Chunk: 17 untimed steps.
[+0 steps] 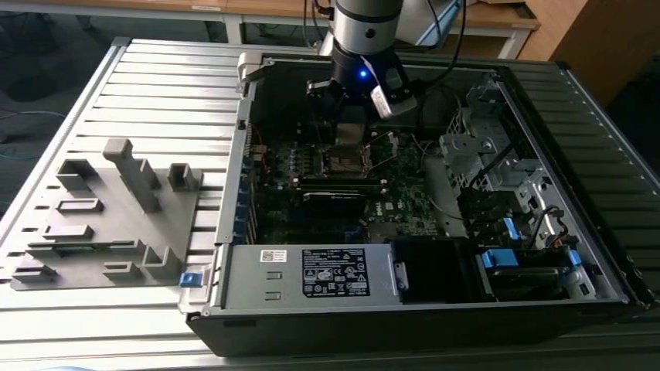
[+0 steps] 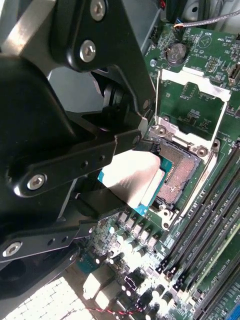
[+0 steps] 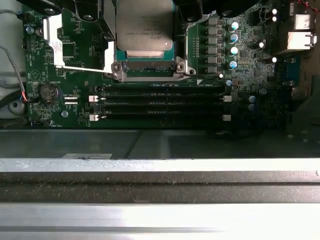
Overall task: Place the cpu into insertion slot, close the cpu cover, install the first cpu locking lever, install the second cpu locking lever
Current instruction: 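Place the cpu into insertion slot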
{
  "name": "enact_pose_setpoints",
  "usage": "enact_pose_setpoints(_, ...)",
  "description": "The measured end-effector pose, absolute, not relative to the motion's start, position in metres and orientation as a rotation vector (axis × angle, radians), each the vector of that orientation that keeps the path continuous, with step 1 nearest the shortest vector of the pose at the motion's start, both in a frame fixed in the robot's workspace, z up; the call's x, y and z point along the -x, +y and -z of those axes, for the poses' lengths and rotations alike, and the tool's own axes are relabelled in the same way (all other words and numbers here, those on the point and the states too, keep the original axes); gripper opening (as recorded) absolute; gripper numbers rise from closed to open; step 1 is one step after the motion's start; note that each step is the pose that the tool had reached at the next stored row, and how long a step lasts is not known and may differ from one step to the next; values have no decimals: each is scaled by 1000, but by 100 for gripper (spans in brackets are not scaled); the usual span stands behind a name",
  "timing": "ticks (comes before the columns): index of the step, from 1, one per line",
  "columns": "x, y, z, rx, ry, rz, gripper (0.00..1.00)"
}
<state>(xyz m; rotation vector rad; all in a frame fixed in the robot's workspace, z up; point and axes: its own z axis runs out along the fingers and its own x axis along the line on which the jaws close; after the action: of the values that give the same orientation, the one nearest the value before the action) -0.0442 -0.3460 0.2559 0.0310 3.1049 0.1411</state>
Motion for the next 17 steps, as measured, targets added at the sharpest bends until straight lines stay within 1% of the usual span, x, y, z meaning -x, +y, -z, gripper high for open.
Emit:
enact_pose_setpoints(10, 44, -346, -247, -31, 3104, -141, 54)
enact_pose_setpoints(17, 44, -346, -247, -31, 3104, -141, 54)
